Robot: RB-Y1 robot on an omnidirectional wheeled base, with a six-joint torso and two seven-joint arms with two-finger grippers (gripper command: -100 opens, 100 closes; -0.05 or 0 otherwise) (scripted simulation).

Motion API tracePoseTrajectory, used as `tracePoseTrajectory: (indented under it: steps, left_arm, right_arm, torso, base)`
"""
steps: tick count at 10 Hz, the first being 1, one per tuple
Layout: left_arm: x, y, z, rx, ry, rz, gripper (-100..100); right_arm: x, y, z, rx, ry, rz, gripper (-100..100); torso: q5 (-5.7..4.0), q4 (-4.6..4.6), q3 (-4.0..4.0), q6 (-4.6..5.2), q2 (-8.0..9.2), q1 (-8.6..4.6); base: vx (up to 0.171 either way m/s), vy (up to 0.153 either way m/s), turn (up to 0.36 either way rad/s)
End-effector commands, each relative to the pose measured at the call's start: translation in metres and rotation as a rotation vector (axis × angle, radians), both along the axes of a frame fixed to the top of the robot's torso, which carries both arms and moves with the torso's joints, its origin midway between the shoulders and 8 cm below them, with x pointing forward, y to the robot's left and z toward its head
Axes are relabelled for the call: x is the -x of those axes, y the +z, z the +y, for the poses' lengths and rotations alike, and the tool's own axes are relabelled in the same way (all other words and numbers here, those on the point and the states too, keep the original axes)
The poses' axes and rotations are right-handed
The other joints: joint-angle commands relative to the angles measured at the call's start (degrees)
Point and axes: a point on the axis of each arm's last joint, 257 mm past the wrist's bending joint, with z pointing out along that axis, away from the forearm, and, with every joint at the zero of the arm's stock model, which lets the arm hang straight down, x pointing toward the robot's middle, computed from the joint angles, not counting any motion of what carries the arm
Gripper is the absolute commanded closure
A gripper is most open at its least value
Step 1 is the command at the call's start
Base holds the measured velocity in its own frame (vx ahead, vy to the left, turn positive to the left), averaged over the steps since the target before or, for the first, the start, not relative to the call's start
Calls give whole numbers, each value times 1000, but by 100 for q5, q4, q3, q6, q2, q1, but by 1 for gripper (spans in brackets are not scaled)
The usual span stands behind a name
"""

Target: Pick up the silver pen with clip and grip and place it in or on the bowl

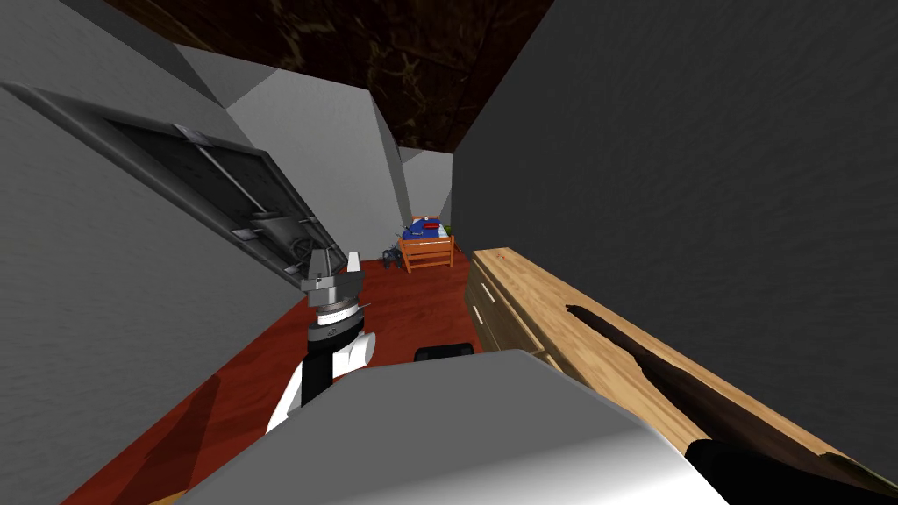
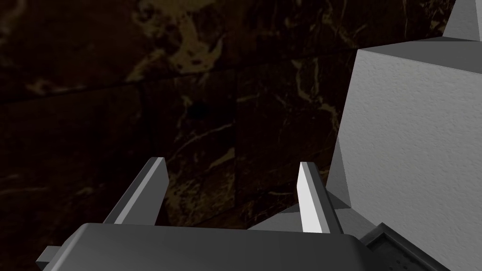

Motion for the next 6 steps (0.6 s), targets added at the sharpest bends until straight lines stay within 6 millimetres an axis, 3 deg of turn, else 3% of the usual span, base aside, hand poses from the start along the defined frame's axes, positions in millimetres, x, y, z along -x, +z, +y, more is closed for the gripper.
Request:
tracePoseTrajectory:
  steps: [1,2,3,4,6]
  left_arm:
    - [0,0,0,0,0,0,0]
    - [0,0,0,0,0,0,0]
    - [0,0,0,0,0,0,0]
    - [0,0,0,0,0,0,0]
    - [0,0,0,0,0,0,0]
  right_arm:
    - [0,0,0,0,0,0,-100]
    - [0,0,0,0,0,0,-100]
    - [0,0,0,0,0,0,0]
    - [-2,12,0,2,3,0,-100]
    - [-5,31,0,5,10,0,-100]
  torso:
    - [0,0,0,0,0,0]
    - [0,0,-1,0,-1,0]
    - [0,-1,-1,0,-2,0]
    - [0,-1,-2,0,-3,1]
    - [2,-2,-3,1,-5,3]
  base:
    - [0,0,0]
    - [0,0,0]
    - [0,0,0]
    - [3,-1,-27]
    - [7,-4,-31]
